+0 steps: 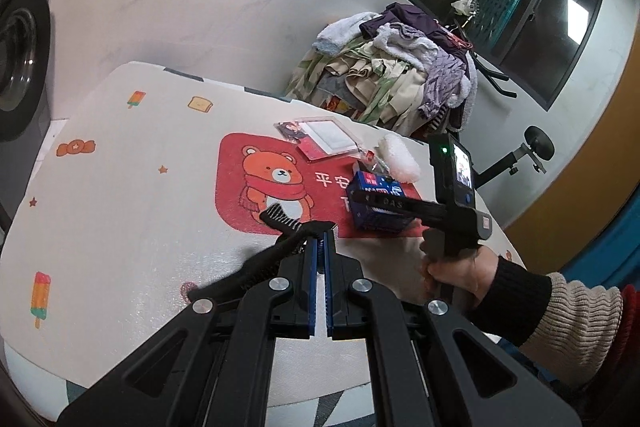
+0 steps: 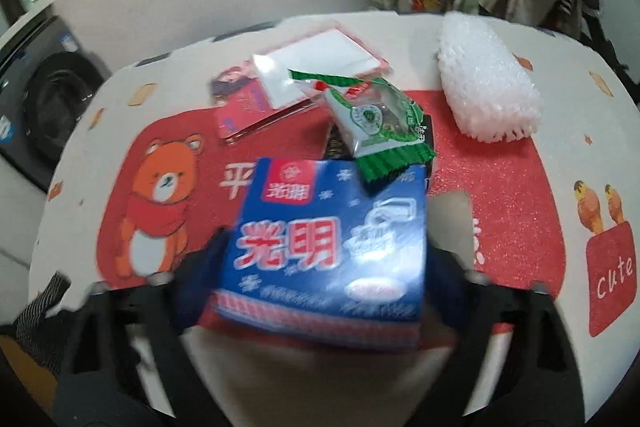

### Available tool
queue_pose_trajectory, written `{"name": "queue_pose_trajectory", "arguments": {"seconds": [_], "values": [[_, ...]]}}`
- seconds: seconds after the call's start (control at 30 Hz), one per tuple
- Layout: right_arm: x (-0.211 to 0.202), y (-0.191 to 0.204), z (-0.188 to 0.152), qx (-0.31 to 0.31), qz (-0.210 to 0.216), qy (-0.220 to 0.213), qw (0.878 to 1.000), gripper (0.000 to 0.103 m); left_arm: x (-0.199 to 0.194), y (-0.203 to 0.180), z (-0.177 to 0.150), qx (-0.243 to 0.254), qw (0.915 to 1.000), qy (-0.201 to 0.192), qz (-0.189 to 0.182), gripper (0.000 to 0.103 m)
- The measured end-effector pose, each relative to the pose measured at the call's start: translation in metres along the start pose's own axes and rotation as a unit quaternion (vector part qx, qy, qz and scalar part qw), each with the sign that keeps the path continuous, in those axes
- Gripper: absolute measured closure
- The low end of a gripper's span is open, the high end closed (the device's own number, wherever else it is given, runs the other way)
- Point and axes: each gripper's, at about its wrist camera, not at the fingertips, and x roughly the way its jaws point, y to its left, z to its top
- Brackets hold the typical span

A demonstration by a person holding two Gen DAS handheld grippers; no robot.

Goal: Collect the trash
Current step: 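Carry the blue ice cream box and black glove down to the bin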

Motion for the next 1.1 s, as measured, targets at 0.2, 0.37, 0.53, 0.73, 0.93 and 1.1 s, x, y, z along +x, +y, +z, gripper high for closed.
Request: {"name": "queue_pose_trajectory", "arguments": {"seconds": [0.2,0.37,0.53,0.73,0.93,1.1], "values": [[-0.044,-0.005,-0.027,-0.015,0.045,-0.009,0.999,0.021,-0.014,-0.014,0.0,0.004,0.9999,-0.008,-0.012,0.1],[-0.084,-0.018,-0.057,0.007,0.061,-0.021,0.998,0.021,-0.029,-0.038,-0.005,0.017,0.9995,-0.011,-0.026,0.1],[-0.124,-0.03,-0.083,0.018,0.056,-0.038,0.998,0.021,-0.048,-0.065,-0.016,0.037,0.9987,-0.014,-0.033,0.099],[-0.173,-0.039,-0.11,0.023,0.058,-0.06,0.996,0.021,-0.073,-0.093,-0.037,0.053,0.9974,-0.009,-0.048,0.1],[-0.212,-0.033,-0.138,0.011,0.065,-0.08,0.995,0.021,-0.094,-0.117,-0.068,0.075,0.9954,0.004,-0.059,0.1],[-0.233,-0.028,-0.165,0.003,0.068,-0.087,0.994,0.021,-0.104,-0.126,-0.096,0.082,0.9941,0.025,-0.067,0.099]]}}
